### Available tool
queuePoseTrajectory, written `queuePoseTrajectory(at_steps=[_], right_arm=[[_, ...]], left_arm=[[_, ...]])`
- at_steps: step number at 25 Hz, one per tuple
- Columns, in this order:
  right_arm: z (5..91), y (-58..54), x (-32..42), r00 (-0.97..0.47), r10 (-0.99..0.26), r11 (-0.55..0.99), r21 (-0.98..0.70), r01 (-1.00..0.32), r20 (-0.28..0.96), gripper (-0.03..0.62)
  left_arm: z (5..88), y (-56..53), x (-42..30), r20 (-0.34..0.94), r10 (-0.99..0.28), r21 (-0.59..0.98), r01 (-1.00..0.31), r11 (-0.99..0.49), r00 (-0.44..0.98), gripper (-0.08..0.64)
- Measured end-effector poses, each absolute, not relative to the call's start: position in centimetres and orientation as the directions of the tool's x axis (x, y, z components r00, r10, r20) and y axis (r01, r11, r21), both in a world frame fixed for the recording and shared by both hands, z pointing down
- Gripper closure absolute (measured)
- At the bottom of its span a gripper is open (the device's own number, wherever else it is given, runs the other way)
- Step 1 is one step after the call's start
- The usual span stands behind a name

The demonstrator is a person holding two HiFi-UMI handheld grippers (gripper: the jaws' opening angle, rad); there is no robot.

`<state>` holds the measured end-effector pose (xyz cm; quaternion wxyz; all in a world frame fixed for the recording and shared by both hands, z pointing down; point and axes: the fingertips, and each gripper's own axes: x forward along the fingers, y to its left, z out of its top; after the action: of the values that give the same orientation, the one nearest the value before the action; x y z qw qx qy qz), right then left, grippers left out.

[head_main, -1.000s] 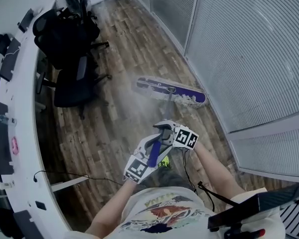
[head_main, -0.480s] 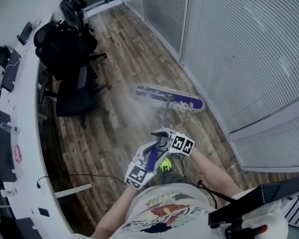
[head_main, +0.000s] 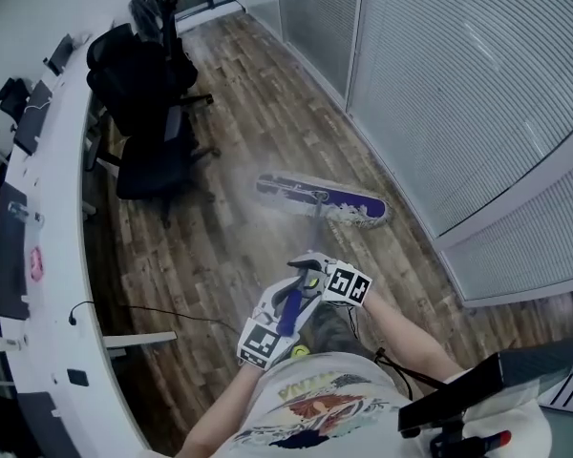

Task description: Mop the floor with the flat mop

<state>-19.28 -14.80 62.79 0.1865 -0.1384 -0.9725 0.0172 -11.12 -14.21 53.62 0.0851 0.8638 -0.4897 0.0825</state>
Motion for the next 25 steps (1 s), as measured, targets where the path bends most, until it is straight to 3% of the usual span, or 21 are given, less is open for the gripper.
queuePoseTrajectory(at_steps=[11,25], right_arm=[[62.0,3.4,-14.4,-0.874,0.327,0.944,-0.088,0.317,0.36,0.35],[60.7,12.4,-2.6,-0.863,0.393,0.919,-0.105,0.38,0.317,0.35]], left_arm=[[52.4,3.4,-6.3,0.238,-0.84,0.082,-0.871,-0.484,0.488,0.382],[51.7,11.5,6.0,0.281,-0.86,0.048,-0.901,-0.43,0.426,0.383]])
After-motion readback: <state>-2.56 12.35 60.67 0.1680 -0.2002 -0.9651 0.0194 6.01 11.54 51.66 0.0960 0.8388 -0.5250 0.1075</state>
